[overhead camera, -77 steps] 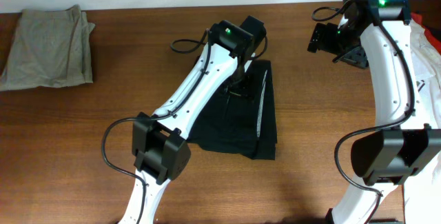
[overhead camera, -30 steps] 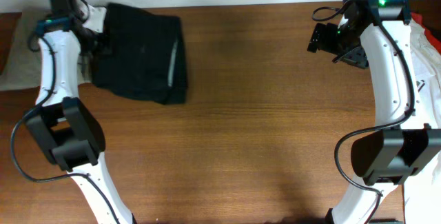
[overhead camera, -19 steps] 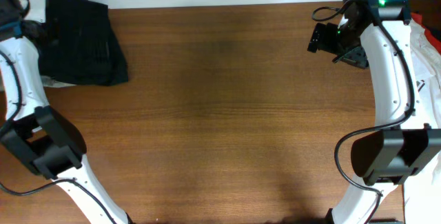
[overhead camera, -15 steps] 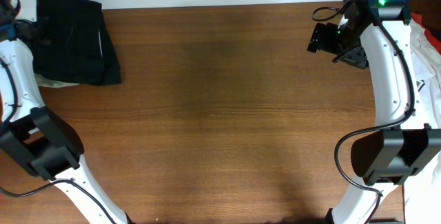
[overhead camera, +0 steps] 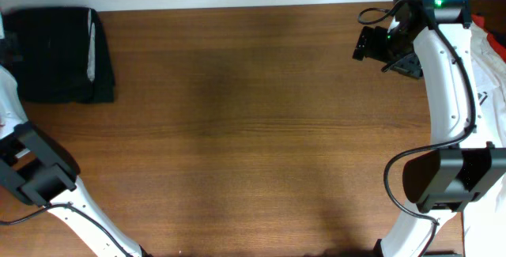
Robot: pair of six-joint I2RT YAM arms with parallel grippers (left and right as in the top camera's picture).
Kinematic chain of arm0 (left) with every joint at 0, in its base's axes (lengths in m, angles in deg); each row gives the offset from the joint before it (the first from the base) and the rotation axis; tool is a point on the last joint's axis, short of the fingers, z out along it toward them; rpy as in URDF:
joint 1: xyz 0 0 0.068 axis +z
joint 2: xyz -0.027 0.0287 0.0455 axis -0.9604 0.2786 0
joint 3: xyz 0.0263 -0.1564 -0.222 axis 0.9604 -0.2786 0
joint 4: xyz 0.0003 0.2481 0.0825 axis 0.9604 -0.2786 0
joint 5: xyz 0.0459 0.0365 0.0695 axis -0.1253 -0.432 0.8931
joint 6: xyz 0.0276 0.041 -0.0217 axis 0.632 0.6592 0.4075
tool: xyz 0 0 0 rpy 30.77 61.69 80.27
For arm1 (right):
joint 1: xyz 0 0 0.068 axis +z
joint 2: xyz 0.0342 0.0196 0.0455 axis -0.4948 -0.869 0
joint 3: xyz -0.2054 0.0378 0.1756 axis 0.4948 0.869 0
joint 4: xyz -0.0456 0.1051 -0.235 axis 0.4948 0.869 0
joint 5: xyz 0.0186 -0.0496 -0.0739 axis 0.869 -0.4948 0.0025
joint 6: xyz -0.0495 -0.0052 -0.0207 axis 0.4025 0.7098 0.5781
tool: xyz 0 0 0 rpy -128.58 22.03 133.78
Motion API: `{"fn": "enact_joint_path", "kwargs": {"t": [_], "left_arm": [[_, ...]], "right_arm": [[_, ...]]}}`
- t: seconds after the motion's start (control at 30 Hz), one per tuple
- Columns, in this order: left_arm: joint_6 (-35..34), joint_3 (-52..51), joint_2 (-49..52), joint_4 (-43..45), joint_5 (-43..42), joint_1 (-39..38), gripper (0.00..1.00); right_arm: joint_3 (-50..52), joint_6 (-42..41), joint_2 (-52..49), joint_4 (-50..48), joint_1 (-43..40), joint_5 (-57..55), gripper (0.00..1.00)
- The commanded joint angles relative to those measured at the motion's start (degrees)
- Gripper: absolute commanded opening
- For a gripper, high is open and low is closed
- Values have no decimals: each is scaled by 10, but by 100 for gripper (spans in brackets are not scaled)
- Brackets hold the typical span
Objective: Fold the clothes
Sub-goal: 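Grasp the folded black garment with the left gripper and move it top-left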
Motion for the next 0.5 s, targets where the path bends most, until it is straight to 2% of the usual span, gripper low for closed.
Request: {"fn": "enact_joint_path", "kwargs": {"t": [0.0,0.13,0.2,0.23,0.3,0.33,0.37,0.4,0.47], "left_arm": [[0,16,-5,-2,8,7,99],[-68,16,-16,-24,7,0,99],[-71,16,-23,-66,3,-9,99],[-71,16,-23,-77,3,-11,90],[-71,16,-19,-90,3,-8,38],[-71,16,-16,-89,3,-7,19],[-71,16,-8,-82,3,-7,4],[-71,16,2,-72,1,-6,1],[-71,16,35,-43,-5,-4,1]], "right_arm": [[-1,-5,0,0,-1,-1,99],[-1,-5,0,0,-1,-1,99],[-1,-5,0,0,-1,-1,99],[-1,-5,0,0,-1,-1,99],[-1,-5,0,0,-1,-1,99],[-1,-5,0,0,-1,-1,99],[-1,-5,0,0,-1,-1,99],[-1,-5,0,0,-1,-1,99],[-1,-5,0,0,-1,-1,99]]}}
